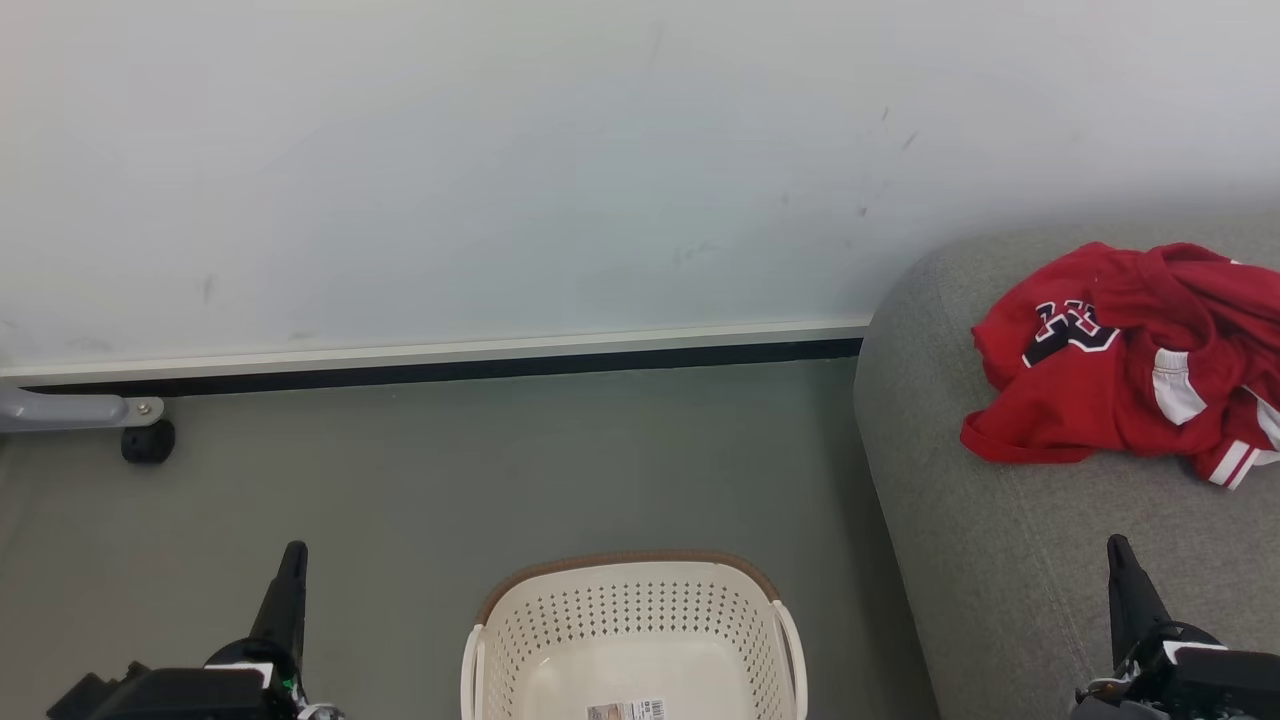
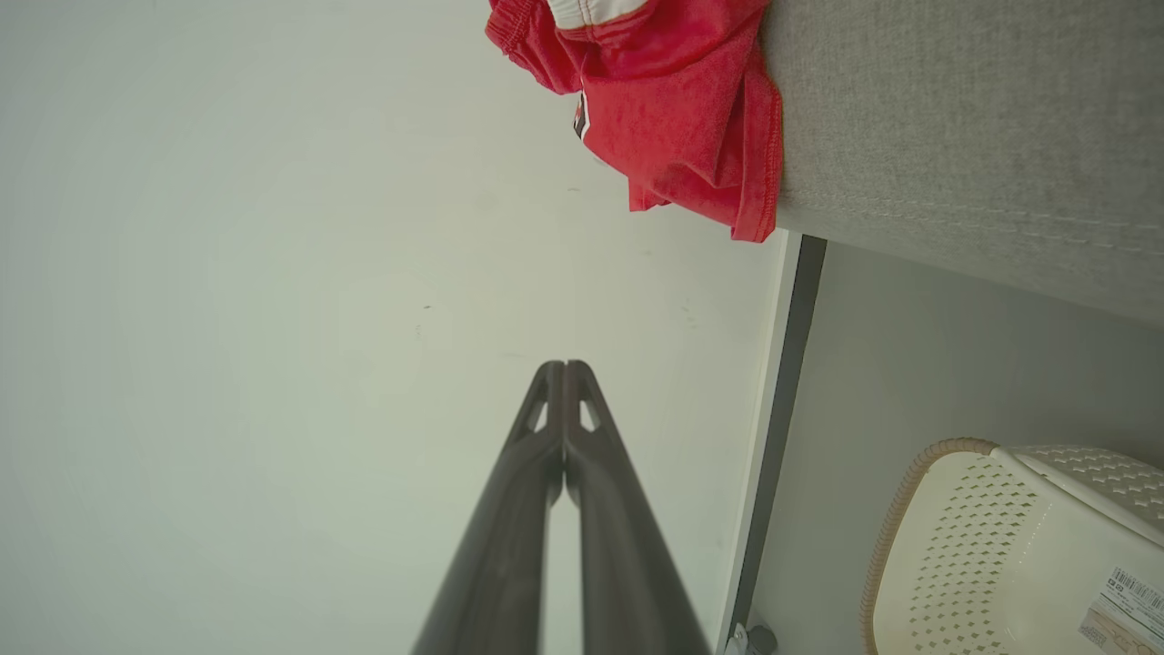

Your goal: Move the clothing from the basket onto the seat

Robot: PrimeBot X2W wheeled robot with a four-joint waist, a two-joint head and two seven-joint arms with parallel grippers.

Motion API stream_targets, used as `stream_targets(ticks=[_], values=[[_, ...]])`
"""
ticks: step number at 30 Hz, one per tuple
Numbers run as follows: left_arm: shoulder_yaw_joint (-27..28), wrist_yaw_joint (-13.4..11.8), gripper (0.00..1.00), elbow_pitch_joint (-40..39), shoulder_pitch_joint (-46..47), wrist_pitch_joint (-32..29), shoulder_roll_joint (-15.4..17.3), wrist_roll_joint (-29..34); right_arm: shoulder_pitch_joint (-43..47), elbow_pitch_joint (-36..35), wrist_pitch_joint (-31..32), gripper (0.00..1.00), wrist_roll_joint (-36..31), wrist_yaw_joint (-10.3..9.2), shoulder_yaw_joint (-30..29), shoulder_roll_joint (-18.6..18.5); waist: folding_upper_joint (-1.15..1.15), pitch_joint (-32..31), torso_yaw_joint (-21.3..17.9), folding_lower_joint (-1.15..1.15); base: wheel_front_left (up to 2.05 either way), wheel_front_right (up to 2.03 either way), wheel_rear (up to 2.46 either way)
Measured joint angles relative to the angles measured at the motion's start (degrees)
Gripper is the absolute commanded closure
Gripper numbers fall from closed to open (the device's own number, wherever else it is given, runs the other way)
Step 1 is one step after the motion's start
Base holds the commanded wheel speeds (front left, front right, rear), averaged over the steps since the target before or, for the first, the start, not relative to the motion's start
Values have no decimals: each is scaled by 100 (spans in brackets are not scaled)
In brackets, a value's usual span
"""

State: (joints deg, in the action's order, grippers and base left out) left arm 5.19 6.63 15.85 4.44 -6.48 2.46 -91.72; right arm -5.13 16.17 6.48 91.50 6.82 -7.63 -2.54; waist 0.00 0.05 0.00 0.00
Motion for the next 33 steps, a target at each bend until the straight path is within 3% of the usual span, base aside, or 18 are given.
stream_targets(ticks=[33], values=[[-1, 0, 100, 5, 0, 0, 0, 0, -1, 0, 0, 100, 1, 1, 1, 0, 1, 0, 0, 0, 0, 0, 0]])
